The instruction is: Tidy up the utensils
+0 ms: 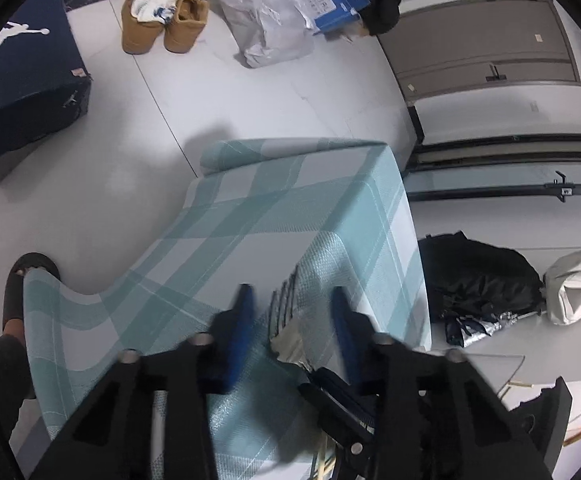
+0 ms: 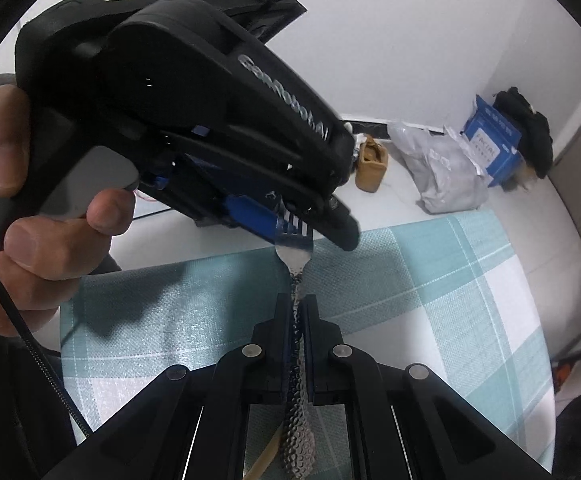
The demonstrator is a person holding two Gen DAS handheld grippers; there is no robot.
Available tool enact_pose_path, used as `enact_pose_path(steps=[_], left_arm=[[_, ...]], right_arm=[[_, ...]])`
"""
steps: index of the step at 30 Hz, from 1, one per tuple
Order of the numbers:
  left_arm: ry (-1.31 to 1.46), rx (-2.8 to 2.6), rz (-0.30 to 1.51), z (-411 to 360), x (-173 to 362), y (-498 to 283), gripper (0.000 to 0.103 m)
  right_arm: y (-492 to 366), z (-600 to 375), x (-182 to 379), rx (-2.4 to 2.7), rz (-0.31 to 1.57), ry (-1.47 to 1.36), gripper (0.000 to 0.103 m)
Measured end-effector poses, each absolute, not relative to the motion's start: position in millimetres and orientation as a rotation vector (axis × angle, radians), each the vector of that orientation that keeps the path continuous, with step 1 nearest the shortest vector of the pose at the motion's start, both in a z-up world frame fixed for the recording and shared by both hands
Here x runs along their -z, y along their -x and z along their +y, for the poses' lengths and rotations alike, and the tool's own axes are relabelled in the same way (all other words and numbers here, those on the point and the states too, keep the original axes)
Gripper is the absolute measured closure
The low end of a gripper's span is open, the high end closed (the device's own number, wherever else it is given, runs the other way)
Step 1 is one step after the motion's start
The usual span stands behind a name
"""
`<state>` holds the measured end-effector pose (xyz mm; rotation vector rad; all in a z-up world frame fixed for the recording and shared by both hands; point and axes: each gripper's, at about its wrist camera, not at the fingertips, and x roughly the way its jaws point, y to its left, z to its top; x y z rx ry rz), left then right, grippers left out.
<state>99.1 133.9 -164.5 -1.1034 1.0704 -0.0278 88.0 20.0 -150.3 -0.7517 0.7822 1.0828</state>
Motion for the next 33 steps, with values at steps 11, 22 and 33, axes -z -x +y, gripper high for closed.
enact_pose_path(steps=[11, 22, 33], left_arm=[[1.018, -0.030, 1.019, 133.4, 142.1, -96.8, 0.103], [0.960, -0.027, 0.995, 125.1, 133.0, -97.1, 0.103], [0.871, -0.017, 0.909, 114.8, 100.3, -91.9, 0.103]], right_arm=[[-91.8, 17.7, 145.7, -1.017, 0.767, 0.730, 0.099], [-74.2, -25.6, 111.8, -0.900, 0.775, 0.543, 0.075], [-44.8, -92.1, 79.5, -0.756, 0.753, 0.369, 0.064]])
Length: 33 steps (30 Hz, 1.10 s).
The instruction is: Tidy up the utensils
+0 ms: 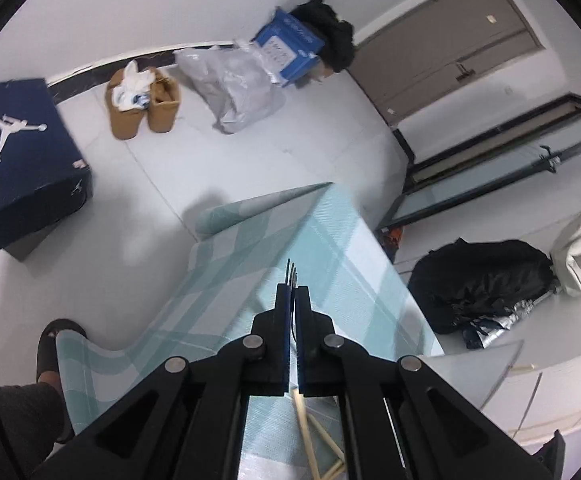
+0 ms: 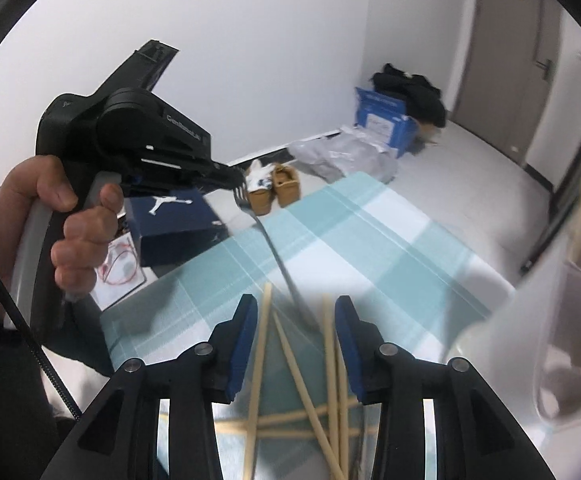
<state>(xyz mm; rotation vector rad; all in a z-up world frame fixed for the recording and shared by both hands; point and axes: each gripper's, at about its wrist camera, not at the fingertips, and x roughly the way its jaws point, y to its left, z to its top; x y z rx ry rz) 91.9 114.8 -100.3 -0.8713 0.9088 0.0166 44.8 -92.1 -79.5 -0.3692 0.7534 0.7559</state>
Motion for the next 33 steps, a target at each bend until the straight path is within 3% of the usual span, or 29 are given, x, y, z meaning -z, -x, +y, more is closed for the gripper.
enact_pose_path(steps=[10, 13, 19, 28, 33], left_arm=[[0.659, 0.039, 0.821, 81.4, 52.9, -83.7, 0.103], [0.612, 0.053, 0.799, 74.2, 41.2, -80.7, 0.103], [0.550, 0.067, 0.780, 69.9, 30.5, -77.9, 0.103], [0.542, 0.061, 0.777, 71.7, 26.2, -75.4, 0.103], [0.545, 0.060, 0.779, 73.7, 26.2, -75.6, 0.103]], right_arm=[[-43.9, -136.7, 74.1, -0.654, 0.793, 0.173, 0.064], [-43.9, -136.1, 77.6, -0.688, 0.820, 0.151, 0.070], [-54.4, -105.1, 105.1, -0.789, 0.921, 0.280, 0.087], [-60.0, -60.4, 141.4, -0.838, 0.962, 0.518, 0.088], [-61.6, -53.4, 148.1, -0.828, 0.962, 0.545, 0.095]])
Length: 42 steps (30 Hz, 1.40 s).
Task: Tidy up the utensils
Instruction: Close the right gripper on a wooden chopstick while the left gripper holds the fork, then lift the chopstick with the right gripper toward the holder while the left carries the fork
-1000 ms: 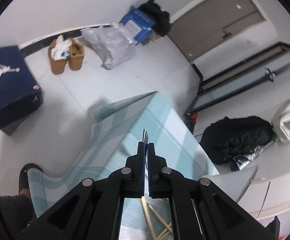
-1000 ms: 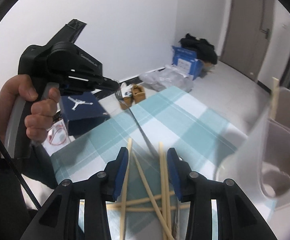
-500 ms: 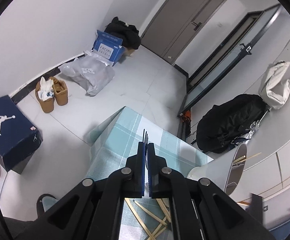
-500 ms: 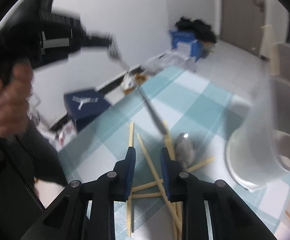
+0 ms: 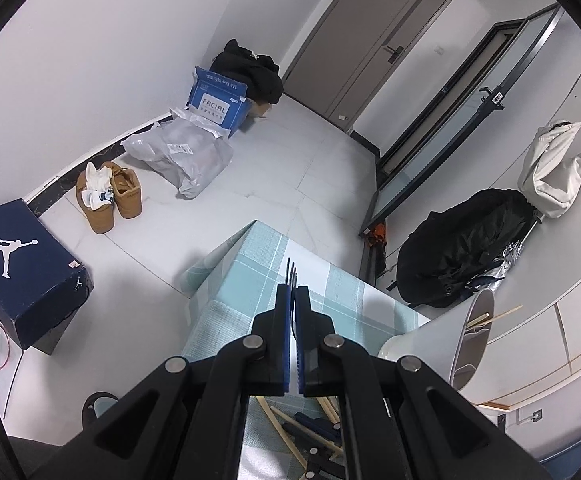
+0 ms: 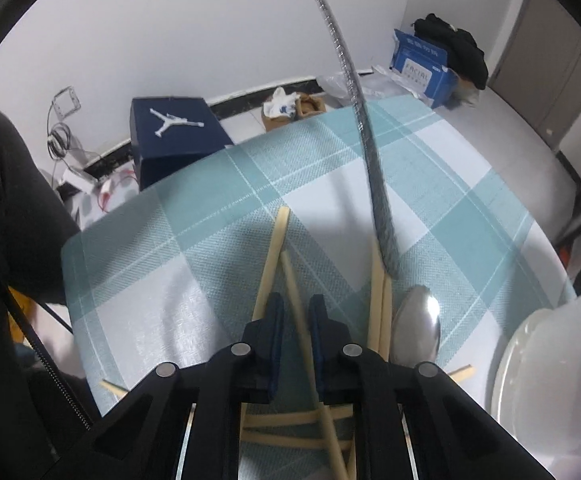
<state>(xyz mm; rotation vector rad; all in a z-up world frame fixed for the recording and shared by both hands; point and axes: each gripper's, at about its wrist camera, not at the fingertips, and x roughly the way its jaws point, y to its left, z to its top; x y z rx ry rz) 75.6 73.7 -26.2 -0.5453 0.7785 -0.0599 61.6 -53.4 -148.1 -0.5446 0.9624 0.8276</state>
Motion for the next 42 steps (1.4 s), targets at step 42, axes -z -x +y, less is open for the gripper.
enact_pose_path(steps=[42], left_arm=[[0.212, 0.341, 0.551, -37.7, -144.6, -60.4, 0.103]], right_arm=[[-60.5, -283.8, -113.3, -0.487, 0.193, -0.253, 0.098]])
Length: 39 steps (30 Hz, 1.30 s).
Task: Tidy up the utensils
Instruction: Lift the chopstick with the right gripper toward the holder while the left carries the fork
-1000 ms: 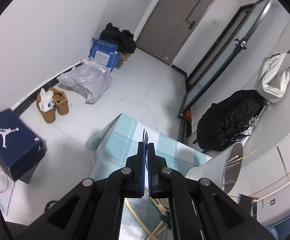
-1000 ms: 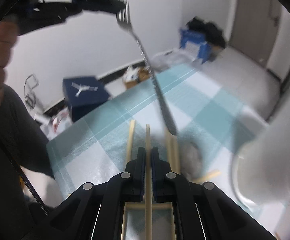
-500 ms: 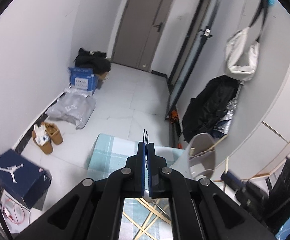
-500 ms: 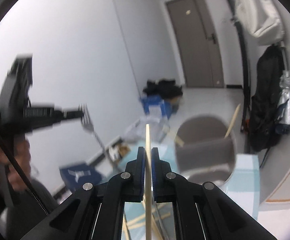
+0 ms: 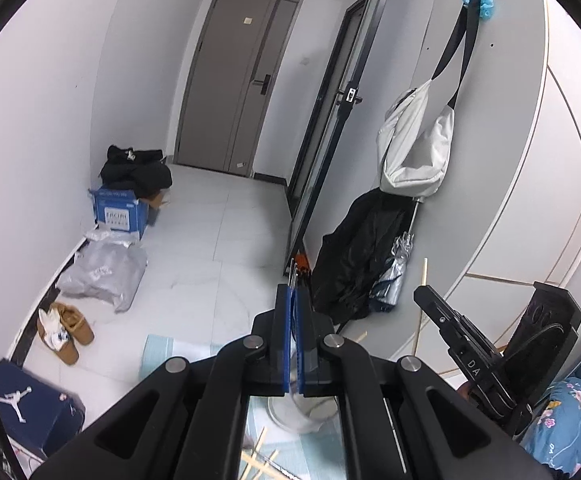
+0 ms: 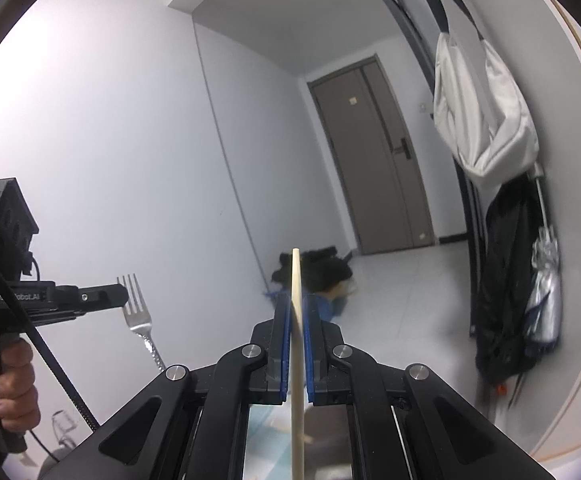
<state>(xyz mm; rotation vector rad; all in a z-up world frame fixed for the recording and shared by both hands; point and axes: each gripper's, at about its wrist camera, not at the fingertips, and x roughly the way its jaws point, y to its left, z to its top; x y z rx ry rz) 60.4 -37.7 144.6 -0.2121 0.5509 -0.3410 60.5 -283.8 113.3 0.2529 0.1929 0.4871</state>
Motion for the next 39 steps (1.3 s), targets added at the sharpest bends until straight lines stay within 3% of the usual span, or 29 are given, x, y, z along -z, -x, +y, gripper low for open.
enact_pose_path(steps=[19, 39], left_arm=[[0.017, 0.365, 0.616, -80.9, -121.5, -121.4, 0.103], [-0.165, 0.383, 0.671, -107.2, -96.7, -134.9, 0.103]], right_arm=[[-157.6, -290.2, -65.4, -0.355, 0.133, -0.340, 0.098], [-172.9, -284.8, -31.4, -0.277, 0.080, -0.364, 0.098]])
